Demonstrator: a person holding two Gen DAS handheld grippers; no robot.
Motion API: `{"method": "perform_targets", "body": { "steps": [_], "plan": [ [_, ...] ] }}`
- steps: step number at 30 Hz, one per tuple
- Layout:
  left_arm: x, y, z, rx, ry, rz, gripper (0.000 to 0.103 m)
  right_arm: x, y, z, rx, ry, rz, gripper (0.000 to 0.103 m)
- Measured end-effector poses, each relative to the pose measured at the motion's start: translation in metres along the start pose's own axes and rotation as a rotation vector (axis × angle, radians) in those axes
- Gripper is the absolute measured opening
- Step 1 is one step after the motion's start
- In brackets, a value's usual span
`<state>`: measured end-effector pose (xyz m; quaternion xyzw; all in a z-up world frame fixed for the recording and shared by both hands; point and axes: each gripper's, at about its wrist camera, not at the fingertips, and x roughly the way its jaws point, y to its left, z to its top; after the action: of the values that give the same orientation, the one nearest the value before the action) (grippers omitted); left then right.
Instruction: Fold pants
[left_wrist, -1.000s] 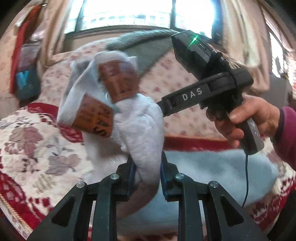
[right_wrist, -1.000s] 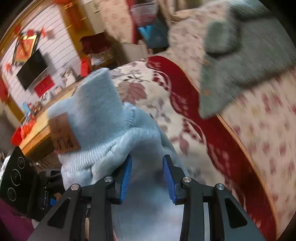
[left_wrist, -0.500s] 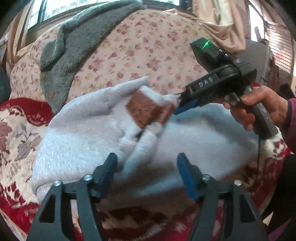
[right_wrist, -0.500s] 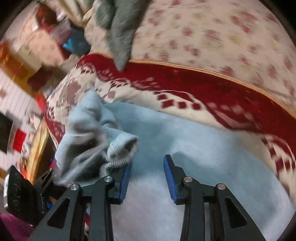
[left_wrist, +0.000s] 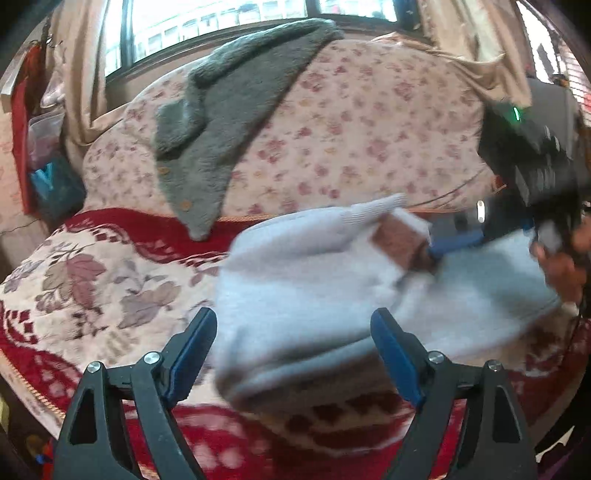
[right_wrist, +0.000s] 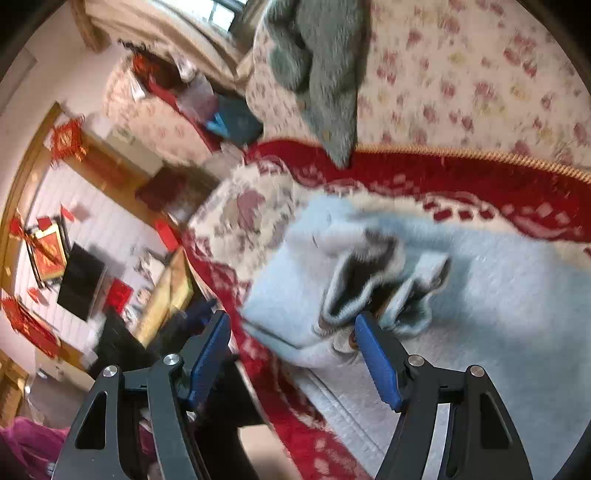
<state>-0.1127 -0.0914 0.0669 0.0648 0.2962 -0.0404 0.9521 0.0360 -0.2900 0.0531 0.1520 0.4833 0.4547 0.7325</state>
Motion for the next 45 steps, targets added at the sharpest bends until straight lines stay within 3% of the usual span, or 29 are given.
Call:
{"method": "perform_targets", "body": {
  "steps": [4, 9, 12, 14, 18, 23, 24, 25, 27, 32, 38, 41, 45],
  "plan": [
    [0.004, 0.011, 0.002, 0.018, 0.013, 0.015, 0.085, 0.021, -0.044, -0.021, 0.143, 0.047, -0.096, 0.076],
    [0.014, 0.012, 0.005, 0.032, 0.015, 0.005, 0.085, -0.011, -0.018, -0.02, 0.065, -0.04, -0.007, 0.076],
    [0.019, 0.007, 0.005, 0.056, 0.02, 0.002, 0.085, -0.012, -0.002, -0.009, 0.045, -0.065, -0.016, 0.078],
    [0.02, 0.005, 0.004, 0.06, 0.021, -0.004, 0.085, -0.008, 0.002, -0.001, 0.059, -0.062, 0.007, 0.078],
    [0.021, 0.006, 0.004, 0.058, 0.022, -0.003, 0.085, 0.003, 0.004, 0.009, 0.087, -0.026, -0.105, 0.078],
    [0.024, 0.014, 0.001, 0.004, 0.036, -0.007, 0.085, 0.025, -0.011, 0.006, 0.143, -0.011, -0.052, 0.077],
    [0.025, 0.016, 0.001, -0.004, 0.039, -0.003, 0.085, 0.033, -0.013, 0.008, 0.141, -0.022, -0.031, 0.073],
    [0.024, 0.019, 0.001, -0.013, 0.041, 0.003, 0.085, 0.038, -0.014, 0.009, 0.15, -0.024, -0.018, 0.05],
    [0.02, 0.024, 0.002, -0.019, 0.035, 0.007, 0.085, 0.046, -0.016, 0.012, 0.185, -0.027, 0.019, 0.016],
    [0.003, 0.035, 0.014, -0.011, -0.012, 0.003, 0.085, 0.006, 0.018, 0.01, 0.122, -0.129, 0.165, 0.013],
    [0.0, 0.039, 0.038, -0.092, -0.074, -0.065, 0.093, -0.026, 0.024, -0.013, 0.11, -0.174, 0.179, 0.012],
    [0.028, 0.028, 0.041, -0.104, -0.019, -0.107, 0.093, -0.022, -0.009, -0.032, 0.207, -0.182, 0.128, 0.012],
    [0.081, 0.014, 0.028, -0.111, 0.134, -0.112, 0.093, -0.014, -0.037, -0.052, 0.287, -0.142, 0.074, 0.013]
  ]
}}
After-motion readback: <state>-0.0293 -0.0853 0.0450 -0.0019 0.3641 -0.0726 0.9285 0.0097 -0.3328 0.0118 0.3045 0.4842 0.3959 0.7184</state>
